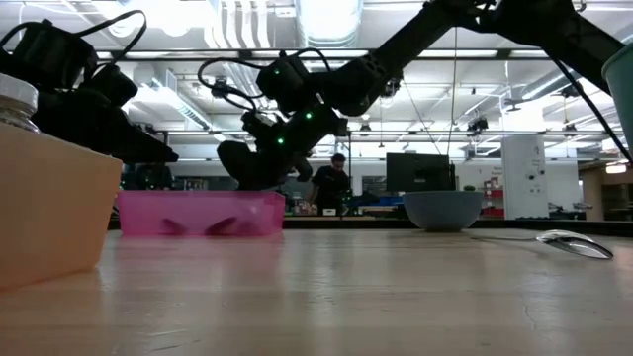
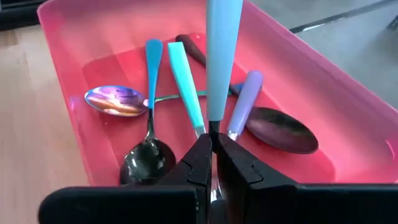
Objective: Pick & Place Food Item
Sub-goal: Put the light blue spoon into the pink bin, then put the silver spoon into the pink bin
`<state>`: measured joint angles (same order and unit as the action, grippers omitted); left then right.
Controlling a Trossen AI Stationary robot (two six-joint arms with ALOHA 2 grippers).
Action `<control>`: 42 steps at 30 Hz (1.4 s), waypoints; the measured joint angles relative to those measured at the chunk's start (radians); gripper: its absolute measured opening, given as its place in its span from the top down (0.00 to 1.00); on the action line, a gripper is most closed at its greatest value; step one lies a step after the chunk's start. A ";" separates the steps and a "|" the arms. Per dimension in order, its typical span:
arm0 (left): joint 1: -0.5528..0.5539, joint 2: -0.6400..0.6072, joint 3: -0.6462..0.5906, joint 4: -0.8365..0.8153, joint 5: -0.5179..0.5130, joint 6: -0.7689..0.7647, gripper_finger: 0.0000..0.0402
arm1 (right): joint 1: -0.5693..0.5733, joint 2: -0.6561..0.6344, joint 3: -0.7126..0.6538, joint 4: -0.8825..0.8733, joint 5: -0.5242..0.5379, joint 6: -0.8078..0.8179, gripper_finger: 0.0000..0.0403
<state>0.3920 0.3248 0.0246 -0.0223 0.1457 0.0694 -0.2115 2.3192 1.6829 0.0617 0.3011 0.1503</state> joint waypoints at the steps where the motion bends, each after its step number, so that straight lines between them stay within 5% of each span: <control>1: 0.000 0.000 0.000 0.000 0.000 0.000 0.39 | 0.000 0.000 0.000 -0.001 -0.007 0.003 0.97; 8: 0.000 0.000 0.000 0.000 0.000 0.000 0.39 | -0.005 0.000 -0.002 -0.001 -0.036 0.054 0.96; 19: 0.000 0.000 0.000 0.000 0.000 0.000 0.39 | -0.005 0.000 -0.003 0.001 -0.064 0.026 0.73; 42: 0.000 0.000 0.000 0.000 0.001 0.000 0.39 | 0.078 -0.157 -0.036 0.001 -0.074 -0.094 0.72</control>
<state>0.3919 0.3248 0.0247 -0.0224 0.1463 0.0696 -0.1338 2.1624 1.6468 0.0622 0.2269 0.0566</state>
